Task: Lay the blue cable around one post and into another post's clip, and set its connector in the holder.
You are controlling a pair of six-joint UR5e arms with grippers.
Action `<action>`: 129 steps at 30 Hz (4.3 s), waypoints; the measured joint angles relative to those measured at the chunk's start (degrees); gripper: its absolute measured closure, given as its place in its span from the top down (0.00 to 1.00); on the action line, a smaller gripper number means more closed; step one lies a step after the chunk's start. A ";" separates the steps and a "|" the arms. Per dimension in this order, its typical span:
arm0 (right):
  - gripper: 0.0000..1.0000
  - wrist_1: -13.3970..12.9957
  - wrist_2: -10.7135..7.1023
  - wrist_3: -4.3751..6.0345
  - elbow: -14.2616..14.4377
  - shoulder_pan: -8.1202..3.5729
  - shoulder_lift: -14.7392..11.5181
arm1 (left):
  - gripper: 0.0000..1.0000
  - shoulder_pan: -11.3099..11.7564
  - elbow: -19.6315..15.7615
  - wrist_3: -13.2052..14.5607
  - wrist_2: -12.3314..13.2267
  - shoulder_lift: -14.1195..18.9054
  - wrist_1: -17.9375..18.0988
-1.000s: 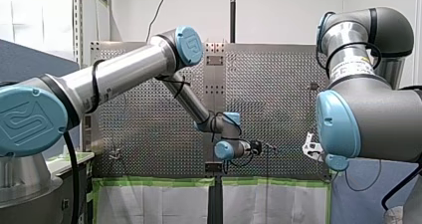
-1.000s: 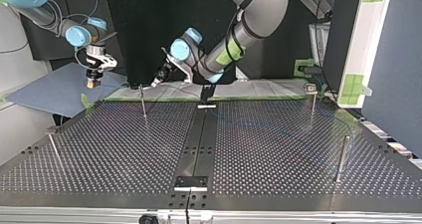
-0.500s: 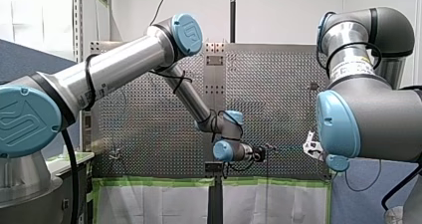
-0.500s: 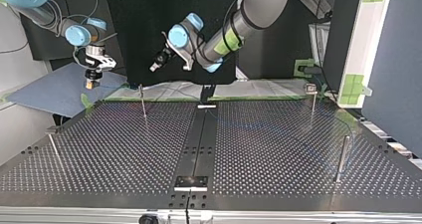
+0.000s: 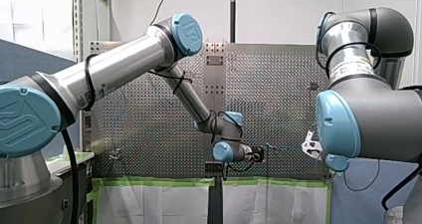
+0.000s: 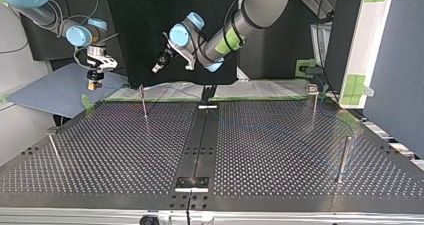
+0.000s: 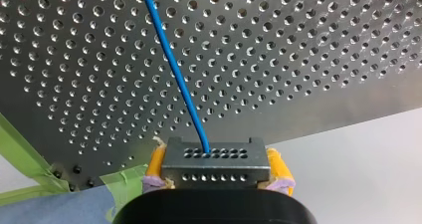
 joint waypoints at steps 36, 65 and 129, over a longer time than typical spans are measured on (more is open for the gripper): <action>0.27 0.01 -0.44 0.17 0.02 0.23 0.01 | 1.00 -0.47 0.00 -0.31 -9.33 0.00 -1.03; 0.27 0.01 -0.45 0.16 0.01 0.40 0.01 | 1.00 -0.18 0.00 -0.62 -9.58 0.00 -1.03; 0.27 -0.76 -1.50 3.51 0.05 1.26 0.02 | 1.00 6.95 -19.67 -5.44 -13.87 19.41 14.77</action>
